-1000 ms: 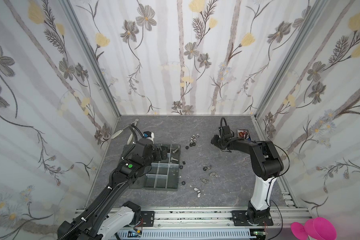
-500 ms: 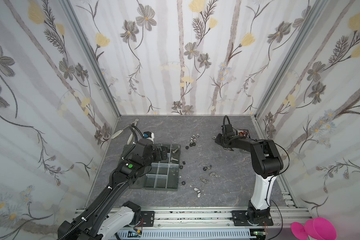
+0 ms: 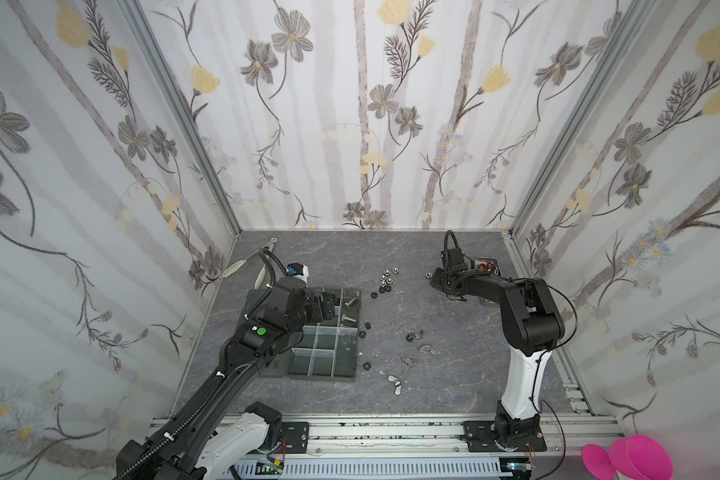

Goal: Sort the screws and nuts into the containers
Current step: 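Lower the right gripper onto the black bolt beside the nuts and close, then carry the black bolt with the right gripper over to the organizer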

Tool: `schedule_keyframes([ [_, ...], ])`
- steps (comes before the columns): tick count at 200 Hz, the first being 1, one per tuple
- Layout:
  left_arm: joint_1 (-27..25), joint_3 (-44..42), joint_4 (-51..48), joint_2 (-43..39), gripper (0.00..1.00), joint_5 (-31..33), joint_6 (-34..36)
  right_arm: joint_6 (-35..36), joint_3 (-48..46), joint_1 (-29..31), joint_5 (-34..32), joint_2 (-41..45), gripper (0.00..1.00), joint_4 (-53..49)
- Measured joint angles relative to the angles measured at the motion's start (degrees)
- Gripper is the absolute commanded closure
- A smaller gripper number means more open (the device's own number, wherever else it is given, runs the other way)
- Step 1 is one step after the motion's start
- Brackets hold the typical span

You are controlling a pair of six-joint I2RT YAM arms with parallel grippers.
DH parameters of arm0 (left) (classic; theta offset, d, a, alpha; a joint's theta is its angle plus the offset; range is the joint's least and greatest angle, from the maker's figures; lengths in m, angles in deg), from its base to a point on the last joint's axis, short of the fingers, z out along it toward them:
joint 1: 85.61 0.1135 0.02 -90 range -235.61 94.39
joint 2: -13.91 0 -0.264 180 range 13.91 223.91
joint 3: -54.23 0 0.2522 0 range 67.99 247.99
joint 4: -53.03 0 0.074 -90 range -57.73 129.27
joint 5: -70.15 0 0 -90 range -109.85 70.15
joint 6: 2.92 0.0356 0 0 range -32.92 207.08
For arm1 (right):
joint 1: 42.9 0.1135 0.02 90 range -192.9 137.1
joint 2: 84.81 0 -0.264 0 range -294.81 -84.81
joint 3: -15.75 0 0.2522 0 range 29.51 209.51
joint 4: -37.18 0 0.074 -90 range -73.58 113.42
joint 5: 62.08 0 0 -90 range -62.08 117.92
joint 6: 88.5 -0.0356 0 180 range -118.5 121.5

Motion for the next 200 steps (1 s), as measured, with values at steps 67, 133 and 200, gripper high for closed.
schedule_keyframes([
  [67, 0.07, -0.09, 0.0, -0.02, 0.04, 0.02, 0.0, 1.46, 0.98, 0.85, -2.49, -0.57, 0.93, -1.4],
  [133, 0.37, -0.15, 0.0, -0.17, 0.02, 0.02, 0.0, 2.56, -1.01, 2.84, -0.68, 3.69, 0.96, -4.2],
  [200, 0.68, -0.63, 0.13, -1.51, 0.0, 0.46, -0.02, 5.9, 0.11, 9.88, 5.92, 7.76, 0.97, -3.41],
])
